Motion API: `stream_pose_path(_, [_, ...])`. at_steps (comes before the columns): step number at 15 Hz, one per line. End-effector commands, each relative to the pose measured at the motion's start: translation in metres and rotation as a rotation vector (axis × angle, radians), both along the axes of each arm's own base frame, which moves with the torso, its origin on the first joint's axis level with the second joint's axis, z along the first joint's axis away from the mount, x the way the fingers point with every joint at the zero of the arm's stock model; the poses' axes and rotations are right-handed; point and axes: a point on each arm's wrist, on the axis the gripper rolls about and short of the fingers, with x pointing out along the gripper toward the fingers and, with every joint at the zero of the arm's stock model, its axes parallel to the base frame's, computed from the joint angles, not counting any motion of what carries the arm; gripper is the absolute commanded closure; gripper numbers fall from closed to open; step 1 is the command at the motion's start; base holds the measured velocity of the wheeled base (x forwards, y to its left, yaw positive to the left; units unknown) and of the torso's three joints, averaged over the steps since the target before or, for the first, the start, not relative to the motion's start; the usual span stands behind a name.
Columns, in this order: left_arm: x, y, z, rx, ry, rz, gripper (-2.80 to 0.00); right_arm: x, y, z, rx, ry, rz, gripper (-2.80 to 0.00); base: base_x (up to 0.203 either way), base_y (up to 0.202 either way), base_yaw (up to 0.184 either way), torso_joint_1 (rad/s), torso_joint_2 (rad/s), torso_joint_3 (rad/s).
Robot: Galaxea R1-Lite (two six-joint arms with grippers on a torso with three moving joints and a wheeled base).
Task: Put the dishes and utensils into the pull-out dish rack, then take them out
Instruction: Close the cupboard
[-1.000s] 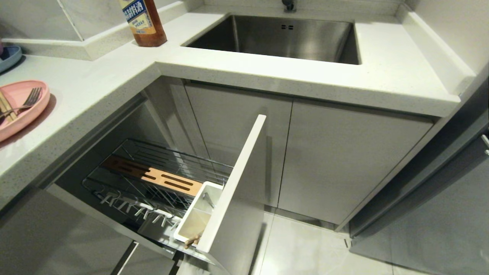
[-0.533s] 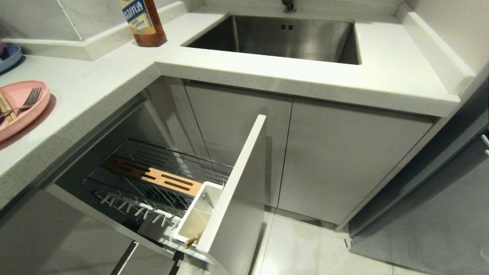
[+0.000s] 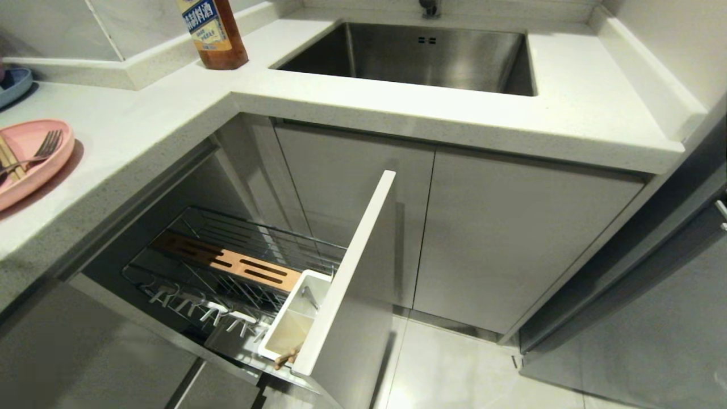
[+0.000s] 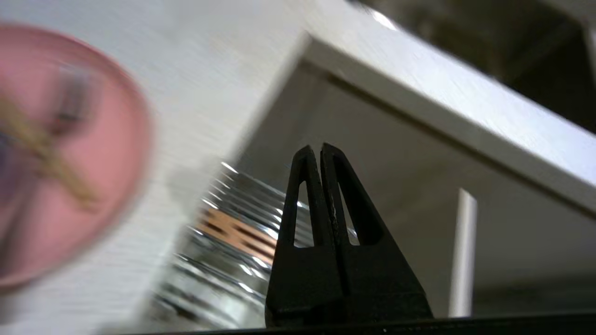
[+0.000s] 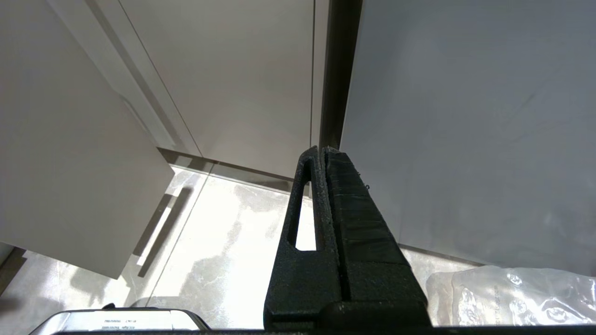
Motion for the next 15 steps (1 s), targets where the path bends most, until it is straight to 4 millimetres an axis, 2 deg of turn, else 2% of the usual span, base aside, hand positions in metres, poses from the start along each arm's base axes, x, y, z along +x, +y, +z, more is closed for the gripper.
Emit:
stream_pose_path(1, [0.029,-0.026,-0.006,0.009,0.131,-0.110,0.00,0.000,0.000,0.000,0.001,0.001,0.001,0.00,0.000,0.000,0.000,0.000,0.00,0.000])
stream_pose_path(6, [0.058,-0.092,-0.016,-0.027,0.348,-0.358,0.00,0.000,0.000,-0.001,0.001,0.002,0.000,0.00,0.000,0.000,0.000,0.000,0.00,0.000])
stream_pose_path(8, [0.066,-0.111,-0.022,0.003,0.435,-0.443,0.00,0.000,0.000,-0.001,0.000,0.002,0.000,0.00,0.000,0.000,0.000,0.000,0.00,0.000])
stream_pose_path(13, [0.075,-0.151,-0.053,0.074,0.657,-0.661,0.00,0.000,0.000,0.000,0.001,0.001,0.001,0.00,0.000,0.000,0.000,0.000,0.00,0.000])
stream_pose_path(15, [0.080,-0.167,-0.069,0.112,0.746,-0.695,0.00,0.000,0.000,-0.001,-0.001,0.003,0.001,0.00,0.000,0.000,0.000,0.000,0.00,0.000])
